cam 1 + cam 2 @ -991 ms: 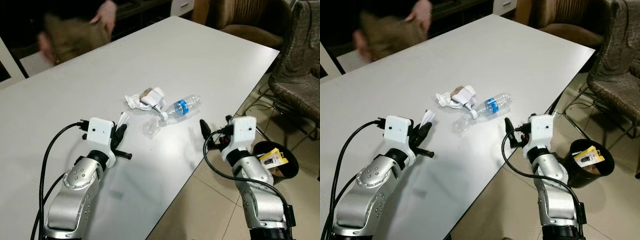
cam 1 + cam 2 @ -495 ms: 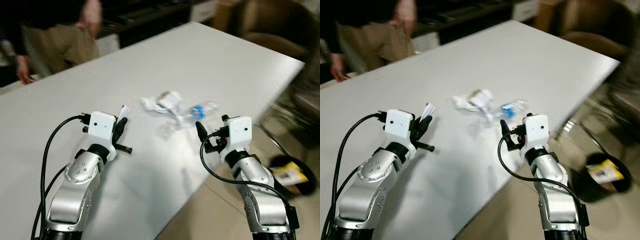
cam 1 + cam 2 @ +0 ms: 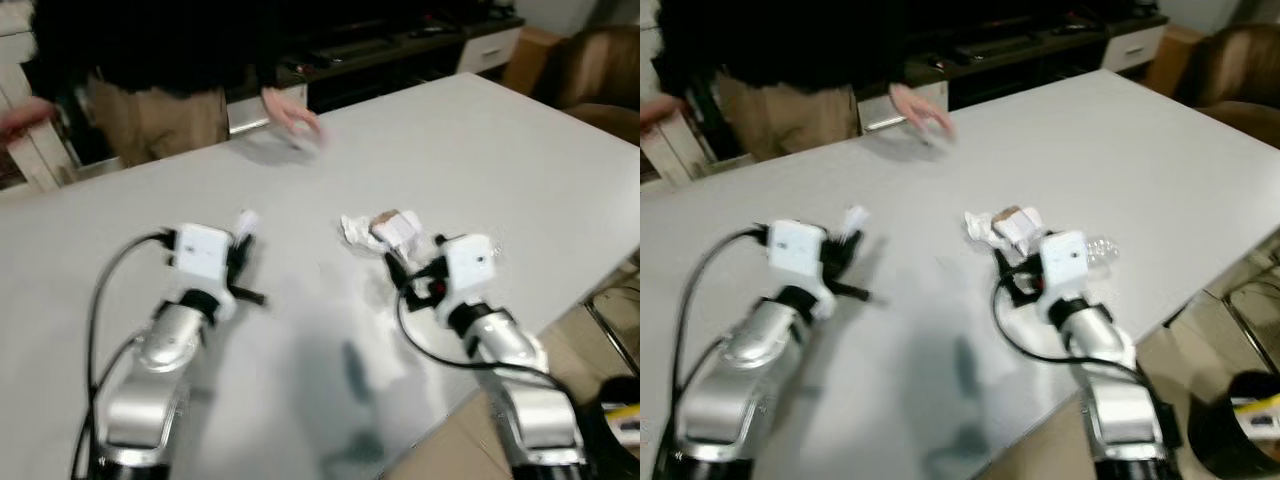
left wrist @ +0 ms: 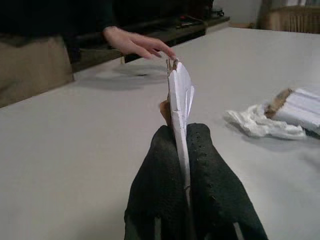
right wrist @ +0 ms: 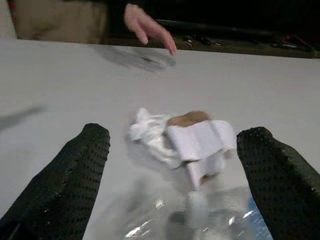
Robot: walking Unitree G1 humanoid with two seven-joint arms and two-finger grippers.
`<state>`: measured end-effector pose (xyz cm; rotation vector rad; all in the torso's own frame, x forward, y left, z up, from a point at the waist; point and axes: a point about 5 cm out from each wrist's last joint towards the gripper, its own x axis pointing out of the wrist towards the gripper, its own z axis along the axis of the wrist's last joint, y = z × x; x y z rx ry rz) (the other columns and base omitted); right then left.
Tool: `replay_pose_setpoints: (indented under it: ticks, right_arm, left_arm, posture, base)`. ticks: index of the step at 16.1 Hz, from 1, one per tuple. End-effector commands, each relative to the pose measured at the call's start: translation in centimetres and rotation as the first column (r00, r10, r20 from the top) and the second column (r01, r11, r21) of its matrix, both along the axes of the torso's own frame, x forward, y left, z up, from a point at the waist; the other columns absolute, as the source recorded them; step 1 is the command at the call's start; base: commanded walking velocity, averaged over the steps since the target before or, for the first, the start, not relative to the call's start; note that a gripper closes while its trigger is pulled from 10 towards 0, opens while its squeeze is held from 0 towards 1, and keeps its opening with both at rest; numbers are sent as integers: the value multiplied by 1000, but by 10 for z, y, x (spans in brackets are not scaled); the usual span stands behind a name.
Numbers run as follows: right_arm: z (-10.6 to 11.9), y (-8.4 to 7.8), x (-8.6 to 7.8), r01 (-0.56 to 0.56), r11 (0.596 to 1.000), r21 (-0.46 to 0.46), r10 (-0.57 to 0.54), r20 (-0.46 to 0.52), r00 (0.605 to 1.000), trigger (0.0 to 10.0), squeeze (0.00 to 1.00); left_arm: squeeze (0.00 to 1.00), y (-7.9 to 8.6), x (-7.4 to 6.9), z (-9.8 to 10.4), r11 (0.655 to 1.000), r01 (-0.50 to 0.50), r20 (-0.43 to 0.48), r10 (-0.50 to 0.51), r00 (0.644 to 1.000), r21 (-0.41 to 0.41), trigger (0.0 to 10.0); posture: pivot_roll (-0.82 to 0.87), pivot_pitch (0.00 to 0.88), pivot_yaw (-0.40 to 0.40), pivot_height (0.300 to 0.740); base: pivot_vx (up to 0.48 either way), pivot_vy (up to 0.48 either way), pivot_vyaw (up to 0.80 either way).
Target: Picking trash to rubbish bin
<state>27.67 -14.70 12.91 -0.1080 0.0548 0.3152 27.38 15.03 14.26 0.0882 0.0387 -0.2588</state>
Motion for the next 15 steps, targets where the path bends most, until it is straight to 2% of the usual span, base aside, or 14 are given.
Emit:
replay_pose_setpoints:
  ticks: [1, 8, 11, 15]
  right_arm:
    - [5, 4, 2, -13, 1000, 18, 13, 10, 1000, 10000, 0]
    - [1, 1, -3, 3, 1000, 21, -3, -8, 1000, 10000, 0]
    - [-1, 0, -4, 3, 1000, 23, -3, -14, 1000, 10000, 0]
    - [-2, 3, -6, -32, 999, 24, 33, -16, 999, 10000, 0]
  left_arm:
    - [0, 5, -2, 3, 1000, -16, 17, 16, 1000, -1, 10000]
    - [0, 6, -5, -5, 1000, -5, -30, 6, 1000, 19, 10000]
    - [0, 8, -5, -7, 999, -32, -49, 31, 998, -24, 10000]
    - [0, 10, -7, -9, 999, -44, -57, 42, 997, -27, 10000]
  posture:
    - [-31, 23, -43, 740]
    - [-34, 11, -36, 740]
    - [-31, 6, -35, 740]
    - [-26, 0, -48, 740]
  base:
    - [0, 0, 0]
    - [0, 0, 0]
    - [0, 0, 0]
    - [0, 0, 0]
